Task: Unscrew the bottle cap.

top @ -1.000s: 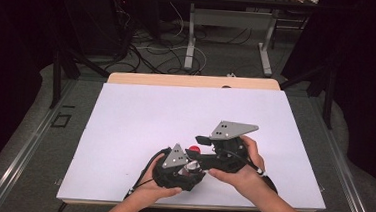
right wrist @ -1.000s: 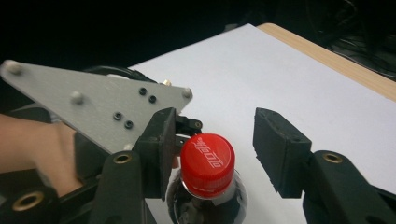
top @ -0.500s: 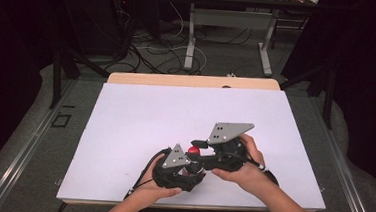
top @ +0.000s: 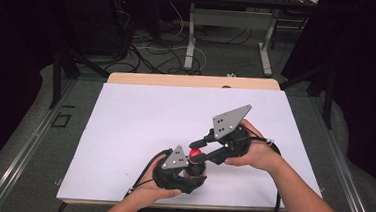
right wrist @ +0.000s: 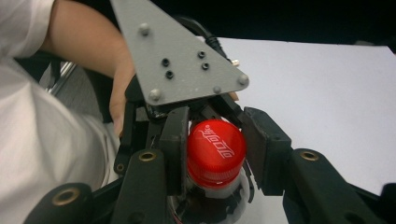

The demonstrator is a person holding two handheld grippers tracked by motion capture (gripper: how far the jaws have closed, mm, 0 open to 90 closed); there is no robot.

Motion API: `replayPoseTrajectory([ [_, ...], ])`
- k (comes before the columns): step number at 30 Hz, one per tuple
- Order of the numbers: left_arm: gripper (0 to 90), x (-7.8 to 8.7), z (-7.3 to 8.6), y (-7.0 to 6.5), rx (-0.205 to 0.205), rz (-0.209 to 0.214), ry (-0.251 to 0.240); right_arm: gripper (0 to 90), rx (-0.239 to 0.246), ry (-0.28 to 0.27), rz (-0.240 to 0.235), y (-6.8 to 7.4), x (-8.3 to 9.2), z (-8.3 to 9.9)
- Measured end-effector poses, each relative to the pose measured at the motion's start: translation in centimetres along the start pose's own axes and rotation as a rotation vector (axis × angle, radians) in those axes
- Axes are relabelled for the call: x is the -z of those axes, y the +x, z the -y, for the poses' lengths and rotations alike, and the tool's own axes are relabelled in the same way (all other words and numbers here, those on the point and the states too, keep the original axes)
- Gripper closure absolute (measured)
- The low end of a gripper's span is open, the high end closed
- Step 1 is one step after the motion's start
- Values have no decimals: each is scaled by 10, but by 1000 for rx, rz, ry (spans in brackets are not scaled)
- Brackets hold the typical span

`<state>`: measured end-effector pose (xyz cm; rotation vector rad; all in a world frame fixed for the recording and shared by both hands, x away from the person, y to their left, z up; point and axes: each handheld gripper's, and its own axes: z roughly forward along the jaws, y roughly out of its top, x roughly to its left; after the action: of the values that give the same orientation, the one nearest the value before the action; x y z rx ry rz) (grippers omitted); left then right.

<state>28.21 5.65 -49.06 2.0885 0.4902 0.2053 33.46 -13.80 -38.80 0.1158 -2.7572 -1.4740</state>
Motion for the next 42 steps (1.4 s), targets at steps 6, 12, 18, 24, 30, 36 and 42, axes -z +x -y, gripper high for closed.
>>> replayPoseTrajectory([
  [6, 295, 1, -1, -1, -7, 15, -7, 617, 8, -10, -26, 0, 3, 0],
  [12, 295, 0, 0, -1, -6, 21, 0, 617, 46, -1, -23, 1, 3, 0],
  [18, 295, 2, -1, 2, -3, -6, 3, 547, -107, -46, 0, 0, 4, -1],
  [24, 295, 2, 0, 3, 8, -18, -3, 608, -94, 0, 116, 20, -3, -9],
  [30, 295, 2, 0, 2, 15, -12, -1, 610, -80, 17, 148, 22, -4, -11],
  [36, 295, 3, 0, 5, 18, -25, -4, 610, -89, -14, 154, 19, 1, -10],
  [42, 295, 3, 2, 11, 30, -49, -12, 611, -111, -14, 165, 17, 4, -8],
])
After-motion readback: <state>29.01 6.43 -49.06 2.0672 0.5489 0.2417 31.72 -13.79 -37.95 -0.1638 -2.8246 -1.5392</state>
